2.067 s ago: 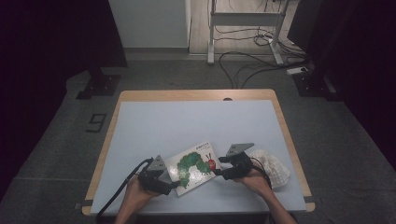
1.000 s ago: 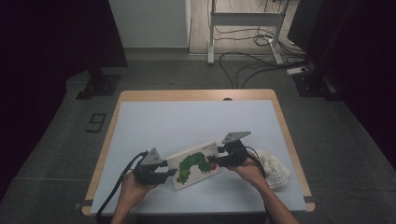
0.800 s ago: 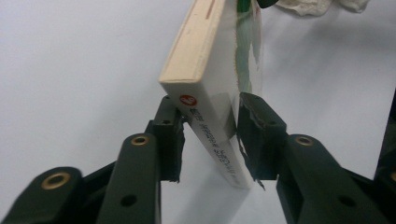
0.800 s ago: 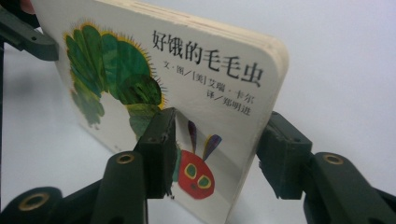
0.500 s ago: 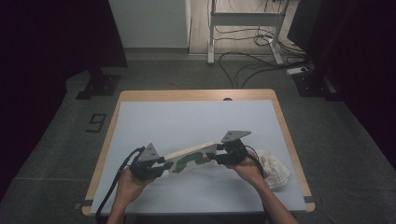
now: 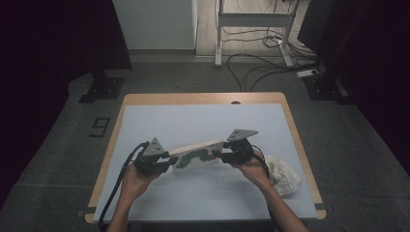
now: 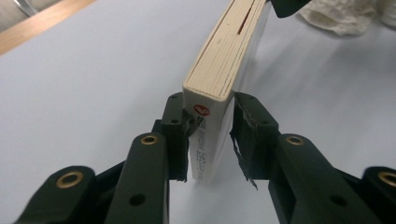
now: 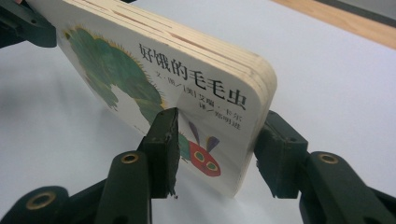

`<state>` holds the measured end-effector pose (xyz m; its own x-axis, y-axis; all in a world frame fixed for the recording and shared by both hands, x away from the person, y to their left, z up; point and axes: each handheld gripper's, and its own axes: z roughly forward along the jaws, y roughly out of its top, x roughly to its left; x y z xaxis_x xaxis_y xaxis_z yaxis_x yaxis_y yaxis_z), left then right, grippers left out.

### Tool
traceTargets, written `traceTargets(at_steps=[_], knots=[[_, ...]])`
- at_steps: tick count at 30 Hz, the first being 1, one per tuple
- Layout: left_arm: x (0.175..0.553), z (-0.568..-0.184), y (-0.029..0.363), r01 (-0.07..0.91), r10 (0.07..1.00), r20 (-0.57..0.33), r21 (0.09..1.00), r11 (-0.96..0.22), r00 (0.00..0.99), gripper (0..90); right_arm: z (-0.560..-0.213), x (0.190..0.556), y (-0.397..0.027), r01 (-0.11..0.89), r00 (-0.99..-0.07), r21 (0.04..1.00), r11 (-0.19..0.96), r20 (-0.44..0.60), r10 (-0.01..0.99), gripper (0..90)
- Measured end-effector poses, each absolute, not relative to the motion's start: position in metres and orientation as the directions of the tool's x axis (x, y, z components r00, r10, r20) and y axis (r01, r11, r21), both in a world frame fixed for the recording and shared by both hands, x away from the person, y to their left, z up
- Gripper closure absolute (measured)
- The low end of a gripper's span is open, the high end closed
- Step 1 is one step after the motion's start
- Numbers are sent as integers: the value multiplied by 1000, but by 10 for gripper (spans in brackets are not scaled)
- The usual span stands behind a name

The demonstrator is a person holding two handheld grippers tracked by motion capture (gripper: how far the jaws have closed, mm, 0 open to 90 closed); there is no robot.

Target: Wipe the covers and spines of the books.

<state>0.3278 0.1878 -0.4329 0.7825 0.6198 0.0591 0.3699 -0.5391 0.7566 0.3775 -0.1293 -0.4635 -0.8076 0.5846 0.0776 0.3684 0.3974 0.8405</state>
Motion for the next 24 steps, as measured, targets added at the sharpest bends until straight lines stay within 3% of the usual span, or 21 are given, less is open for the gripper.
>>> traceTargets(at_steps=[8, 24], knots=[[346, -432, 187, 360, 633, 96, 753, -551, 768, 650, -463, 391, -125, 359, -790, 850, 385, 57, 610, 518], [366, -447, 188, 398, 670, 85, 747, -532, 737, 623, -473, 409, -117, 377, -773, 837, 397, 48, 632, 516]])
